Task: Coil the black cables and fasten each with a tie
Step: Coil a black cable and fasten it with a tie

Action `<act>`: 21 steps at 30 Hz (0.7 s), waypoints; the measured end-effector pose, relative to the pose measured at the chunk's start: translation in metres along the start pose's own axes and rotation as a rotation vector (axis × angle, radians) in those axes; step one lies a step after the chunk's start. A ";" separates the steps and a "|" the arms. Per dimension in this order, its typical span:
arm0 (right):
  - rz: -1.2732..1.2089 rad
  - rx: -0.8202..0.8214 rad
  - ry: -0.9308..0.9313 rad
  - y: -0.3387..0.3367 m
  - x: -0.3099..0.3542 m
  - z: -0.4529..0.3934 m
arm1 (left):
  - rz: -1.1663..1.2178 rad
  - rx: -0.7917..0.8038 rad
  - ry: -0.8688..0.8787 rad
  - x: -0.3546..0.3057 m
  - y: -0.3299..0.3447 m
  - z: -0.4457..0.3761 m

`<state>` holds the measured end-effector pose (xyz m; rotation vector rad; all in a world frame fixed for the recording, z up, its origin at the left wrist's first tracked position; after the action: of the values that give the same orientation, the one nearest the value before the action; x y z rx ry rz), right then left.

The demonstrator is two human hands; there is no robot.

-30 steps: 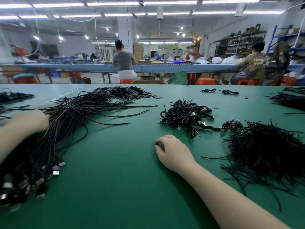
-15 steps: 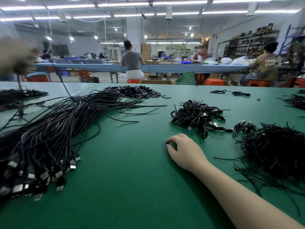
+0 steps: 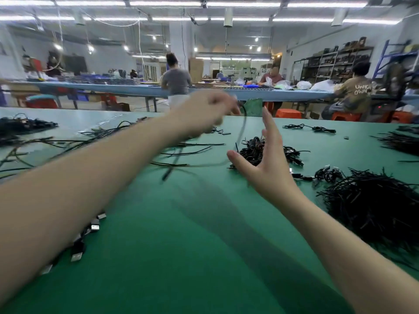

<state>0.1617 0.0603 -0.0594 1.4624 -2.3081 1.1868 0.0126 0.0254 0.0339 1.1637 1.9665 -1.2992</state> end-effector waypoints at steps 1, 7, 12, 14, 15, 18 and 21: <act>0.004 0.015 -0.031 -0.009 0.006 -0.007 | 0.019 0.092 -0.028 0.009 0.025 0.002; 0.173 0.152 0.066 -0.043 -0.011 -0.030 | 0.331 0.153 -0.122 0.028 0.074 -0.005; 0.228 0.152 0.200 -0.062 -0.033 -0.036 | 0.004 0.134 -0.064 0.059 0.063 -0.004; 0.188 0.159 0.231 -0.064 -0.036 -0.036 | -0.309 0.023 -0.032 0.070 0.054 -0.006; 0.152 0.154 0.253 -0.063 -0.038 -0.036 | -0.426 -0.043 -0.055 0.077 0.048 -0.006; -0.001 0.187 0.327 -0.056 -0.035 -0.034 | -0.669 -0.187 -0.248 0.097 0.034 -0.008; -0.171 0.388 0.369 -0.045 -0.027 -0.028 | -0.132 -0.151 -0.555 0.112 0.041 -0.003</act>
<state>0.2051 0.0889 -0.0306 1.3684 -1.7434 1.7487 -0.0079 0.0779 -0.0710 0.5287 1.7039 -1.3331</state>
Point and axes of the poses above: each hand's wrist, its own z-axis away from the middle knuckle, its own y-axis out of the palm, x = y × z, the point moved 4 cm from there along -z, towards the middle knuckle, and after that the axes turned 15 degrees about z, right-handed, at the moved point
